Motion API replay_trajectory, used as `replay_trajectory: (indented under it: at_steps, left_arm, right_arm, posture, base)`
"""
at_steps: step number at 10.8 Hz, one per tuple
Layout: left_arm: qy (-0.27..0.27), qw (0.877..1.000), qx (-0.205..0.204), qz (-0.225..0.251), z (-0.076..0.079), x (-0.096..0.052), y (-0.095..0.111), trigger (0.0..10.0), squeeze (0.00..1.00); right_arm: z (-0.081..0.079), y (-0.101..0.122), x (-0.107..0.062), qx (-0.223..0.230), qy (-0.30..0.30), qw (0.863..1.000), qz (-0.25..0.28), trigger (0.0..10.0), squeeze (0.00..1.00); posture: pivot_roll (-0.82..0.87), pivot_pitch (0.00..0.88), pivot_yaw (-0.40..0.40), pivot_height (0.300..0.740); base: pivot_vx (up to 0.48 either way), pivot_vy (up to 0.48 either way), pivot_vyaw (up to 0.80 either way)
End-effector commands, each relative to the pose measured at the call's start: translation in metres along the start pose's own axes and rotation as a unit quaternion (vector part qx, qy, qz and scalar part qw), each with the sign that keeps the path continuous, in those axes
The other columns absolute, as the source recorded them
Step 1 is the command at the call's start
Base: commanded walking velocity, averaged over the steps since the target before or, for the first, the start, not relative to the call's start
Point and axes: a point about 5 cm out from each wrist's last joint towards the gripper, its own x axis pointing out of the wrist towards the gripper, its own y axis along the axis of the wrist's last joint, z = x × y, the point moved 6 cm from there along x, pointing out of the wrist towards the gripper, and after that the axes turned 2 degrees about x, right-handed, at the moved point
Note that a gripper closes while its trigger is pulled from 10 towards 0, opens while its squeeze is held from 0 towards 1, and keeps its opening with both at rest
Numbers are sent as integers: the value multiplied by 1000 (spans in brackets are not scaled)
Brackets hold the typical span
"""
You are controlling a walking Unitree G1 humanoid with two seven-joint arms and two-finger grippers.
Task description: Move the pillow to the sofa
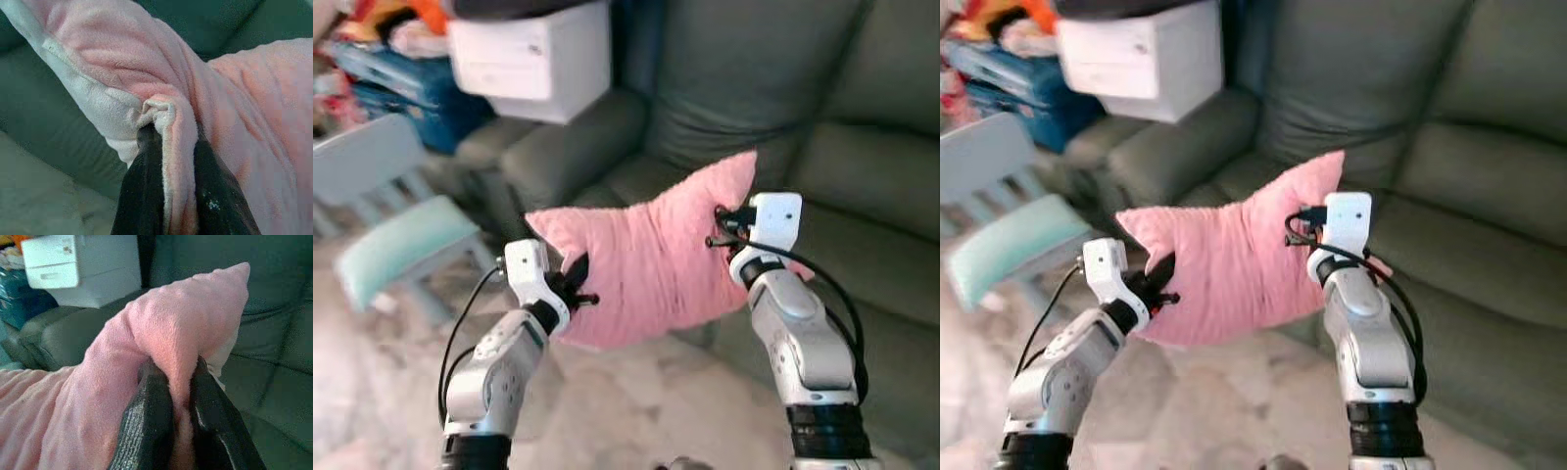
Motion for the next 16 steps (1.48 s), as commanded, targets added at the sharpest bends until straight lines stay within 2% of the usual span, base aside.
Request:
replay_trajectory:
  at_steps: [1,3,4,11,16]
  left_arm:
    - [-7,1000,2,12,1,-1,8,10000,0]
    - [-2,1000,11,15,-1,0,10,10000,0]
    - [3,1000,23,7,-2,0,8,10000,0]
    - [-12,999,33,1,3,2,5,10000,0]
    - [-9,999,32,1,3,2,5,10000,0]
  right_arm:
    - [-13,7,1,3,19,1000,10,10000,0]
    - [-13,7,2,4,19,1000,11,10000,0]
    - [-13,7,2,5,18,1000,12,10000,0]
    - [-13,8,2,3,17,1000,14,10000,0]
    - [-12,4,3,4,13,1000,2,10000,0]
  posture:
    - [-153,105,27,740]
    - [-151,103,28,740]
    - [-152,102,30,740]
    - [-153,92,36,740]
    - [-153,96,34,740]
  base:
    - [0,428,0]
    - [0,433,0]
    - [0,0,0]
    - [0,0,0]
    - [0,0,-777]
